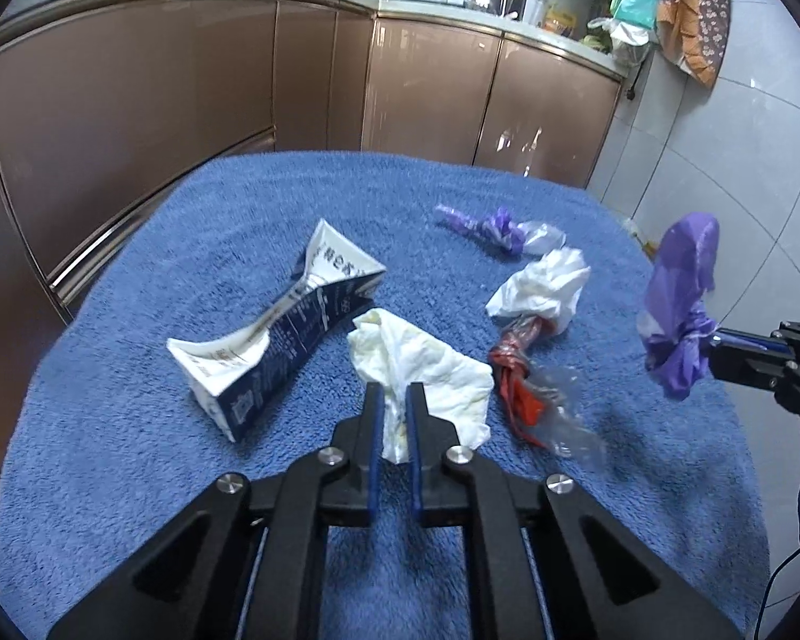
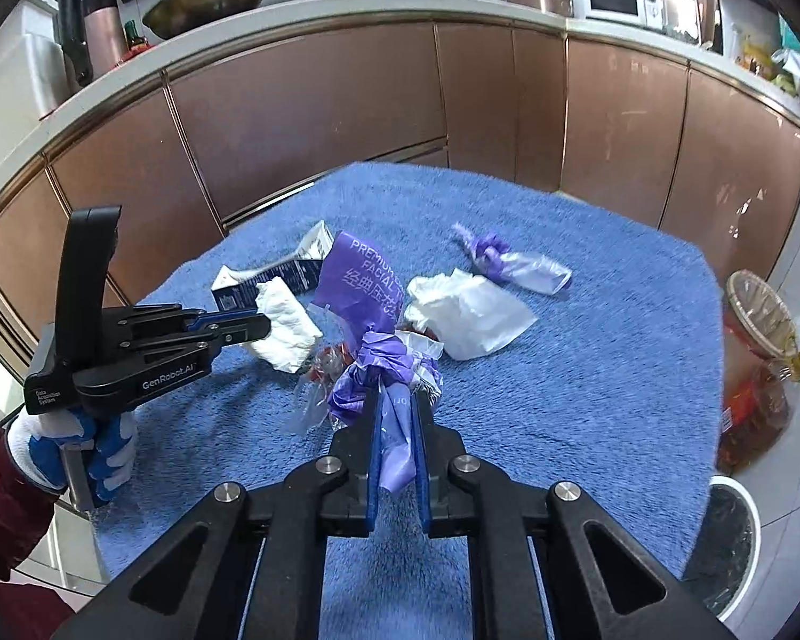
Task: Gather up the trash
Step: 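Carry the purple wrapper and tissue to the floor bin and open both tools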
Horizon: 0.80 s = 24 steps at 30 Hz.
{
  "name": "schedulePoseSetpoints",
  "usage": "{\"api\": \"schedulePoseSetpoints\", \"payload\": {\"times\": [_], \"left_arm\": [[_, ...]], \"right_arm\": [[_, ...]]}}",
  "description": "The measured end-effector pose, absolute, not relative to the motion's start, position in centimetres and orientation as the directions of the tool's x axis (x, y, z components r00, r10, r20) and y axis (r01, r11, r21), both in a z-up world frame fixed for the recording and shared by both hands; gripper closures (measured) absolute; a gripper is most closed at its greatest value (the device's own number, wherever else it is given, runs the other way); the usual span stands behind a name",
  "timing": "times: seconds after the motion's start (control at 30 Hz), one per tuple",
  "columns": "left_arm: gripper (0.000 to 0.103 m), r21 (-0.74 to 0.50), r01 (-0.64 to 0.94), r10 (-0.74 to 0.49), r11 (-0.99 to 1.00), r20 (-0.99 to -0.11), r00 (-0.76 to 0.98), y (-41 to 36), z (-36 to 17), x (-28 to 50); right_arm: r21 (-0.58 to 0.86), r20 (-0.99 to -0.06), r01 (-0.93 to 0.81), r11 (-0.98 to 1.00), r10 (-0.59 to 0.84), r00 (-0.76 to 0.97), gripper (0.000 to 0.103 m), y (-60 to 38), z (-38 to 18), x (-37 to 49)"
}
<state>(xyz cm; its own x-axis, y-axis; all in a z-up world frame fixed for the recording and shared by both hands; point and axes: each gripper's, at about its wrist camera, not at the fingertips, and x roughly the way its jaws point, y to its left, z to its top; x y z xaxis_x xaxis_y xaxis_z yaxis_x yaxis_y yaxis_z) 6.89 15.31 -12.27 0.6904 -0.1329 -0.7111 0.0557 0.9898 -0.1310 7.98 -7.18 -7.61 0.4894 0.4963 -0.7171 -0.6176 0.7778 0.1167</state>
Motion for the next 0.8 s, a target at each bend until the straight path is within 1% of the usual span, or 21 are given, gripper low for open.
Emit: {"api": "schedulePoseSetpoints", "payload": {"times": [0.17,0.43,0.63,0.8], "left_arm": [[0.096,-0.138,0.048,-0.13,0.989,-0.673,0.728,16.2,-9.7,4.4],[0.096,-0.131,0.077,-0.142,0.988,-0.604,0.784,15.0,-5.2,2.4],[0.096,-0.12,0.174,-0.211,0.977,-0.553,0.806,10.8,-1.6,3.0],[0.096,-0.099,0.29,-0.295,0.952,-0.55,0.781,4.9,-0.3,4.9]], "right_arm": [[0.096,-0.685,-0.602,0.793,0.492,0.538,0.093,-8.1,-5.7,6.3],[0.066,-0.605,-0.563,0.824,0.482,0.633,0.093,-11.1,-1.8,3.4],[0.052,-0.535,-0.501,0.864,0.447,0.717,0.093,-15.0,0.9,1.5],[0.069,-0.501,-0.397,0.915,0.375,0.78,0.093,-19.4,1.6,1.0]]}}
